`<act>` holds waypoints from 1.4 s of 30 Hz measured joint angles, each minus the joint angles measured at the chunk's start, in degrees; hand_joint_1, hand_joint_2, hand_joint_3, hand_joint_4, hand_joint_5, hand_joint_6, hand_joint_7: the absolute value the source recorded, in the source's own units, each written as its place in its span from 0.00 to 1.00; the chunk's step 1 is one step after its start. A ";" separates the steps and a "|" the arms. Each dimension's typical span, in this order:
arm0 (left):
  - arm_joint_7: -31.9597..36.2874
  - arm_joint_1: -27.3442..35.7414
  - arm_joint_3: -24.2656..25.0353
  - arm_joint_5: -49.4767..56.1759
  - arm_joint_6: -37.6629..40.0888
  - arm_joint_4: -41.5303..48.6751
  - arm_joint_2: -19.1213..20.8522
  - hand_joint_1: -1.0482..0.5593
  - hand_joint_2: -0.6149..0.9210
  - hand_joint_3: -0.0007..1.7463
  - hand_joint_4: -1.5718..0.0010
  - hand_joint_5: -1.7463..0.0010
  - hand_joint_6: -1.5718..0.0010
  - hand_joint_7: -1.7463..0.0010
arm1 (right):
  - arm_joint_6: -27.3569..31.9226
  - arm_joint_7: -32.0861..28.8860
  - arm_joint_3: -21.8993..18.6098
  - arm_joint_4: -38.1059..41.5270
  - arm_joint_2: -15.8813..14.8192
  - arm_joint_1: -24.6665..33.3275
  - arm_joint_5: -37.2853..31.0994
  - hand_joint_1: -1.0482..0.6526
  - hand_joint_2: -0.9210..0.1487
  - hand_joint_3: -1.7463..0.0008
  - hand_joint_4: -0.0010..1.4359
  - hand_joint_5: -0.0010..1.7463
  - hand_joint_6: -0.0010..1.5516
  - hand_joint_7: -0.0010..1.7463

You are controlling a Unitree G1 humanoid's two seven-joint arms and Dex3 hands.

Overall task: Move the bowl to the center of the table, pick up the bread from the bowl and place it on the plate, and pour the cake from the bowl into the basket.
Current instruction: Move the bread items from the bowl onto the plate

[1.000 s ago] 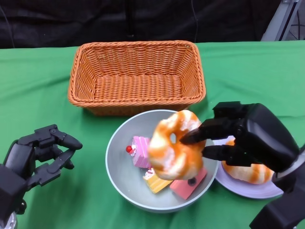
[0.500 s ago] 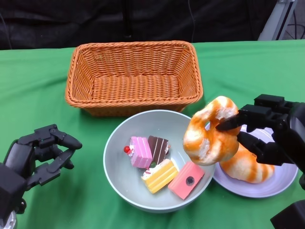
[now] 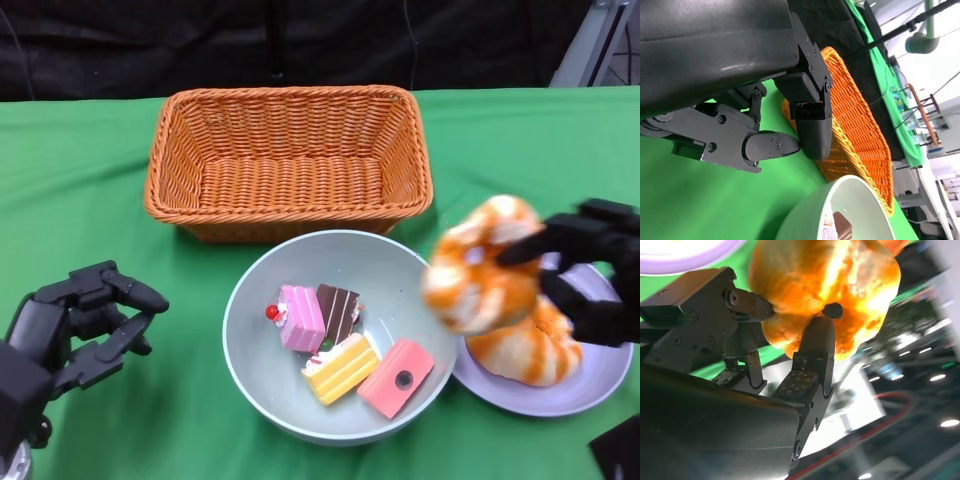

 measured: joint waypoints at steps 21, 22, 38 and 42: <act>-0.59 -1.18 0.01 0.00 -0.03 1.24 0.05 0.57 1.00 0.24 0.50 0.20 0.49 0.39 | 7.44 -0.17 -1.40 8.32 -2.09 -0.23 0.37 0.69 0.27 0.57 0.55 0.76 0.61 0.49; -0.59 -1.18 0.03 0.00 -0.03 1.37 0.09 0.57 1.00 0.24 0.50 0.20 0.49 0.39 | 7.57 -0.12 -1.35 8.70 -2.15 -0.23 0.37 0.69 0.27 0.58 0.56 0.76 0.61 0.49; -0.66 -1.21 0.19 0.00 -0.17 1.55 0.39 0.56 0.99 0.24 0.51 0.19 0.49 0.38 | 13.56 3.82 1.05 12.42 -2.24 -1.81 1.60 0.69 0.11 0.75 0.51 0.78 0.66 0.38; -0.66 -1.23 0.21 0.01 -0.27 1.56 0.39 0.55 0.99 0.25 0.50 0.19 0.49 0.38 | 14.53 6.16 2.53 14.69 -2.24 -3.64 2.68 0.67 0.02 0.85 0.50 0.74 0.65 0.34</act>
